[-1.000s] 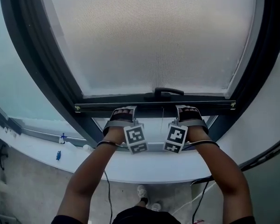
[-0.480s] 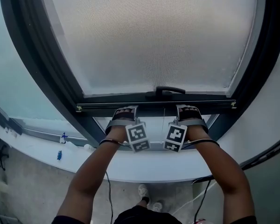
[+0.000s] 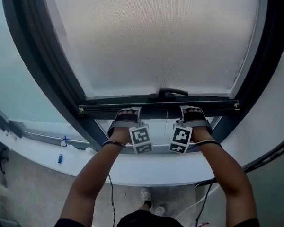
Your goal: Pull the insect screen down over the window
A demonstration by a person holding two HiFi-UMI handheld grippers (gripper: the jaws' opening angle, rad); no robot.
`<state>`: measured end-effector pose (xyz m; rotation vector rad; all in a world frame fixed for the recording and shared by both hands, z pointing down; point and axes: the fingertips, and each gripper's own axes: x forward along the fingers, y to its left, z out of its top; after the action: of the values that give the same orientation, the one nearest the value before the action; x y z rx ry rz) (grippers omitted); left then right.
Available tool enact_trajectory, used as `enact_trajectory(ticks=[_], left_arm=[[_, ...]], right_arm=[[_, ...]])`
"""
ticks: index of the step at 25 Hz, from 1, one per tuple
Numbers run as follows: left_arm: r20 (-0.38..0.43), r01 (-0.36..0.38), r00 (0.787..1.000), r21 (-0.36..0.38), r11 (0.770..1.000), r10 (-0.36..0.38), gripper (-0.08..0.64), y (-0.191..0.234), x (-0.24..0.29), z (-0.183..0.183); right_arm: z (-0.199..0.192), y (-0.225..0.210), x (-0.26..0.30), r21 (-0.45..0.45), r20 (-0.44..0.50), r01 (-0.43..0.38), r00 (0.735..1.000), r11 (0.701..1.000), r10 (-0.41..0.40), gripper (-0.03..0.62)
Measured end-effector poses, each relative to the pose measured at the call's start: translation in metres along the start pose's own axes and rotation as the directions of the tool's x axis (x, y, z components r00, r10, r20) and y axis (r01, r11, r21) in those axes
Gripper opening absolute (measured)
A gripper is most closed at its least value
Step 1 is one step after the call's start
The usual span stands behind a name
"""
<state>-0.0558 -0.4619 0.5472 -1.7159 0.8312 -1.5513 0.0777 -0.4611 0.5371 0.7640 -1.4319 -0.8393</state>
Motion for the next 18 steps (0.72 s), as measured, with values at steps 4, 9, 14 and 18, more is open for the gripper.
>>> enact_trajectory(ticks=[4,9,14,18], left_arm=[[0.003,0.038,0.999,-0.007,0.999,-0.038,0.326,0.0018,-0.0015,-0.0001],[0.028,0.035,0.999,-0.029,0.999,-0.034,0.290,0.0063,-0.0038,0.0023],[0.035,0.044,0.999,-0.060,0.997,-0.042,0.287,0.0071,-0.0046,0.0021],[0.022,-0.002,1.000,-0.043,0.999,0.003,0.287,0.0080,-0.0028,0.0023]], right_arm=[[0.0005,-0.0042,-0.0018,0.000,0.006,-0.019,1.000,1.000,0.019,0.293],[-0.0008,-0.0081,-0.0037,0.012,0.019,-0.009,1.000,1.000,0.008,0.254],[0.0008,-0.0090,-0.0052,0.041,0.041,-0.020,0.999,0.999,0.019,0.255],[-0.0063,-0.0083,-0.0052,0.039,0.034,0.008,0.999,0.999,-0.009,0.255]])
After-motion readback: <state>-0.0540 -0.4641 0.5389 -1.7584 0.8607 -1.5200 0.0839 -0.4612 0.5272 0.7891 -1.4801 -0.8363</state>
